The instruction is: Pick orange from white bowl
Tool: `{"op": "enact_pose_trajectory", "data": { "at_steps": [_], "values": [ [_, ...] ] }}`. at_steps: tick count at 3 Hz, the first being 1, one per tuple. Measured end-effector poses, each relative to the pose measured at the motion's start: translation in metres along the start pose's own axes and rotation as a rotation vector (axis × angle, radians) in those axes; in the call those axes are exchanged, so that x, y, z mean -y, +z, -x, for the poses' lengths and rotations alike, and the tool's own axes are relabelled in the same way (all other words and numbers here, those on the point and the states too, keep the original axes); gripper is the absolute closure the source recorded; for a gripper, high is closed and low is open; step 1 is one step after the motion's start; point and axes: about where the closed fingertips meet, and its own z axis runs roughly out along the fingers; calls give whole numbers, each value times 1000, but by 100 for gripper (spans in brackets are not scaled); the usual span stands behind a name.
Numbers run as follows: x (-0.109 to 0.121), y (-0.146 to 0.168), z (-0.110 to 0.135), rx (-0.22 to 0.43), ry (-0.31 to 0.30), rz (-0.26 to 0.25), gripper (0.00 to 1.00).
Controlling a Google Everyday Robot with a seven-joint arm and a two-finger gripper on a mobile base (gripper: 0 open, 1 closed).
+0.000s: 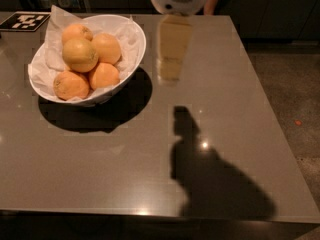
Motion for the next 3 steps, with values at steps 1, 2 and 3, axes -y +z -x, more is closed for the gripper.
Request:
{"op": "enact_pose_trajectory", "data": {
  "at_steps": [1, 2, 3],
  "values": [
    [23, 16, 59, -8, -73, -12, 0],
    [27, 14, 79, 27, -98, -39, 0],
    [33, 18, 91, 58, -110, -72, 0]
  ]
}}
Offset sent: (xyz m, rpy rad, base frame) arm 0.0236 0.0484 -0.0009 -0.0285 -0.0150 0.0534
